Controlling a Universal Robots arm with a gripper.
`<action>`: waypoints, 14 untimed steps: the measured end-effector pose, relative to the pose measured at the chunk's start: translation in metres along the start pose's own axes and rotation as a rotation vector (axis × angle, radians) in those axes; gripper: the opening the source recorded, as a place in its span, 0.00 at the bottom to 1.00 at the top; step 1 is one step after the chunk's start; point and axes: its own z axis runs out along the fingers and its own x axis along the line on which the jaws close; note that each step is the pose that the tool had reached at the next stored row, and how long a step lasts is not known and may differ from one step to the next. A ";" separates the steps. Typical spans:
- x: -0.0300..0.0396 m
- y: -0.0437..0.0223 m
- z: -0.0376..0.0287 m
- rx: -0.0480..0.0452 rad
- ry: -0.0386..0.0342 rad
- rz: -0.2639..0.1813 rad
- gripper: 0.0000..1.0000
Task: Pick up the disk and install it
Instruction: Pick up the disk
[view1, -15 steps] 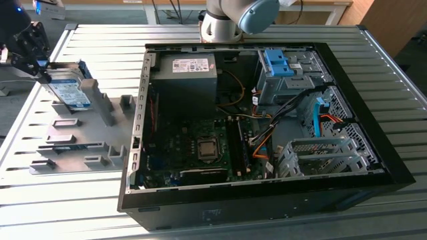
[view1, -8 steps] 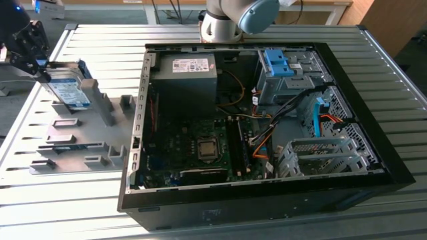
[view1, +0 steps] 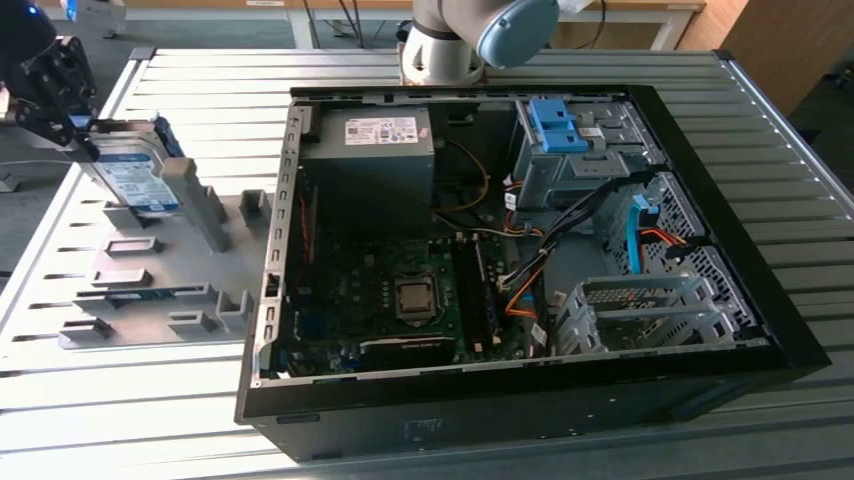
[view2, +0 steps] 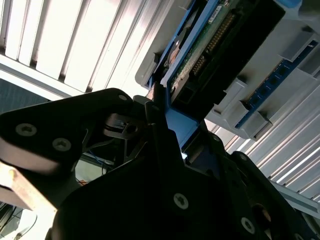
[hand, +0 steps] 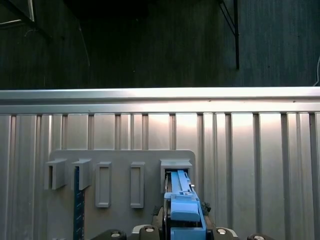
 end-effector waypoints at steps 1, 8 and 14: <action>0.0000 0.0000 -0.0007 0.0000 0.0000 0.000 0.37; -0.0001 0.0000 -0.0058 0.0001 0.0000 0.000 0.37; -0.0001 0.0001 -0.0108 0.0001 -0.0001 0.000 0.37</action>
